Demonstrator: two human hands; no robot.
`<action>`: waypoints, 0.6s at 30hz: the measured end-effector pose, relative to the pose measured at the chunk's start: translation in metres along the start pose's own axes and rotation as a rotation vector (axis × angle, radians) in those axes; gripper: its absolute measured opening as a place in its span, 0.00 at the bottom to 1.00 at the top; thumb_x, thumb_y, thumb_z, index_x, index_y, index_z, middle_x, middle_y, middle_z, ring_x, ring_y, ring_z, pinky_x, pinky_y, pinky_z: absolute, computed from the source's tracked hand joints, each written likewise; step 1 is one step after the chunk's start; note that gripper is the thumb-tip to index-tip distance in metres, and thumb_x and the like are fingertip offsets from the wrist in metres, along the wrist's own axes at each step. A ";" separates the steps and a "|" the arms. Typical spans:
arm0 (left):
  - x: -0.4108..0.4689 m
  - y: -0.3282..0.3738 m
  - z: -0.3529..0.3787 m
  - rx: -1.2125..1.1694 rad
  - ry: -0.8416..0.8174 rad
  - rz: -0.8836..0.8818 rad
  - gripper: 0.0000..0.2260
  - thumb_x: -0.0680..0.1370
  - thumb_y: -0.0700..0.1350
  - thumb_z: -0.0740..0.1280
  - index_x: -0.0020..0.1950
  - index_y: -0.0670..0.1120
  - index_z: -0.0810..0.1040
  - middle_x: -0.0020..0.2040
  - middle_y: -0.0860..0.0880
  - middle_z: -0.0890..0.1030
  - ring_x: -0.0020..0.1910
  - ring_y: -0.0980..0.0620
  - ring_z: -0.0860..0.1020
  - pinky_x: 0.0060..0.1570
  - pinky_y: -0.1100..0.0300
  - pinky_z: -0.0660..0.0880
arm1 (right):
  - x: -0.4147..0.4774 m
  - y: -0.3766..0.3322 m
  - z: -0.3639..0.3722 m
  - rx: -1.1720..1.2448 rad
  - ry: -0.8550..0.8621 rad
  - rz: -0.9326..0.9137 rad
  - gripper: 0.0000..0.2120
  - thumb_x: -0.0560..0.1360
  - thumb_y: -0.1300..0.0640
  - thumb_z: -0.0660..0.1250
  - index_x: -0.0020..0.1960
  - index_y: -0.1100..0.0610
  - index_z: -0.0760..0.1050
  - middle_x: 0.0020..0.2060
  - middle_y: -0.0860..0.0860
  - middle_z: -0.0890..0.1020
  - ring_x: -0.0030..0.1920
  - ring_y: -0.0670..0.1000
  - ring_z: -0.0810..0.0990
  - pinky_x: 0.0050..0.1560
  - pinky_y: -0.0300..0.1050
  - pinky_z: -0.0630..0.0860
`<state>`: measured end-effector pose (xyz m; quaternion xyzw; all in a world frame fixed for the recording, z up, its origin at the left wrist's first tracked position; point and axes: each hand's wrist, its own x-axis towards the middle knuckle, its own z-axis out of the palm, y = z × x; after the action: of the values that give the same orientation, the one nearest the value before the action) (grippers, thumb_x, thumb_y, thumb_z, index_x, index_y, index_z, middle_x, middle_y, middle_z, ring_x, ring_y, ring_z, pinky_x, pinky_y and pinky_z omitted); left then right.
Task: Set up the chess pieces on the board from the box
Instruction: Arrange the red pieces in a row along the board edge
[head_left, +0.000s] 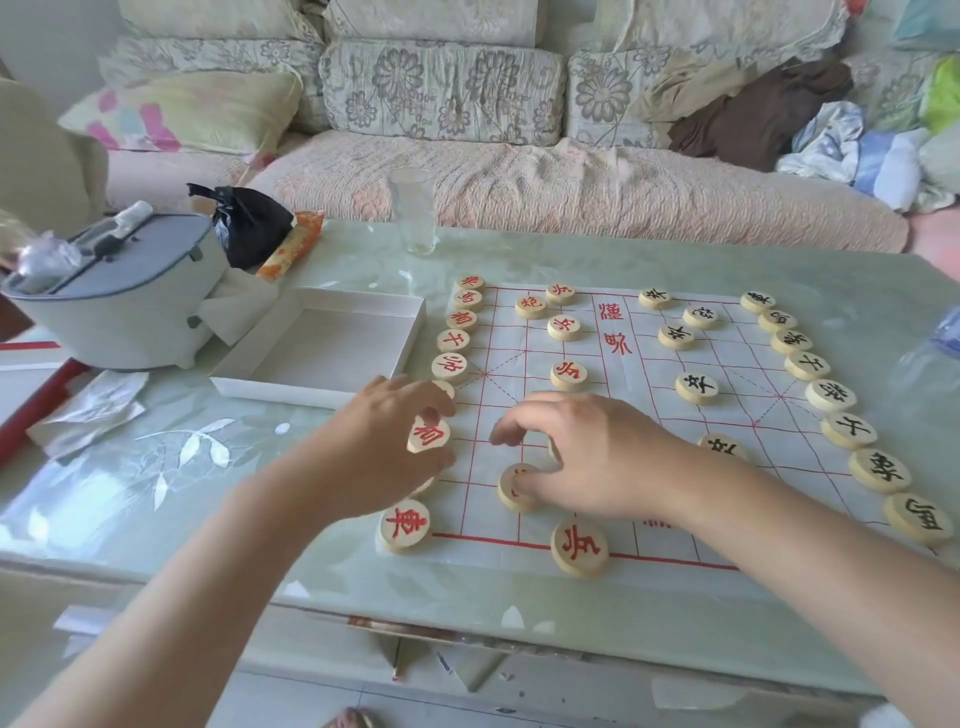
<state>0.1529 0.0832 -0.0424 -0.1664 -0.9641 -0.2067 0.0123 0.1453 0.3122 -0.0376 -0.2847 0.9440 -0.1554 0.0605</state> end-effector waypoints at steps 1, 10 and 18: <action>-0.006 -0.006 -0.006 -0.009 -0.017 -0.034 0.12 0.73 0.53 0.71 0.55 0.57 0.75 0.49 0.59 0.75 0.49 0.58 0.72 0.46 0.67 0.68 | 0.000 -0.008 0.000 -0.002 -0.013 -0.010 0.16 0.74 0.46 0.68 0.62 0.40 0.74 0.56 0.36 0.76 0.48 0.35 0.71 0.46 0.34 0.66; -0.053 -0.032 -0.009 -0.014 -0.246 -0.231 0.16 0.71 0.56 0.72 0.57 0.59 0.73 0.50 0.61 0.74 0.48 0.59 0.75 0.49 0.64 0.73 | 0.012 -0.070 0.039 -0.133 -0.023 -0.015 0.20 0.72 0.35 0.67 0.59 0.44 0.76 0.53 0.44 0.79 0.55 0.49 0.78 0.52 0.46 0.73; -0.066 -0.034 0.002 -0.007 -0.205 -0.207 0.17 0.72 0.56 0.72 0.58 0.55 0.76 0.50 0.58 0.75 0.46 0.58 0.74 0.44 0.67 0.69 | 0.021 -0.079 0.055 -0.131 0.007 0.013 0.21 0.71 0.30 0.64 0.52 0.45 0.78 0.47 0.44 0.79 0.50 0.48 0.78 0.45 0.44 0.70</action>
<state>0.2043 0.0342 -0.0641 -0.0863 -0.9716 -0.1921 -0.1083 0.1801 0.2242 -0.0644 -0.2814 0.9542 -0.0942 0.0393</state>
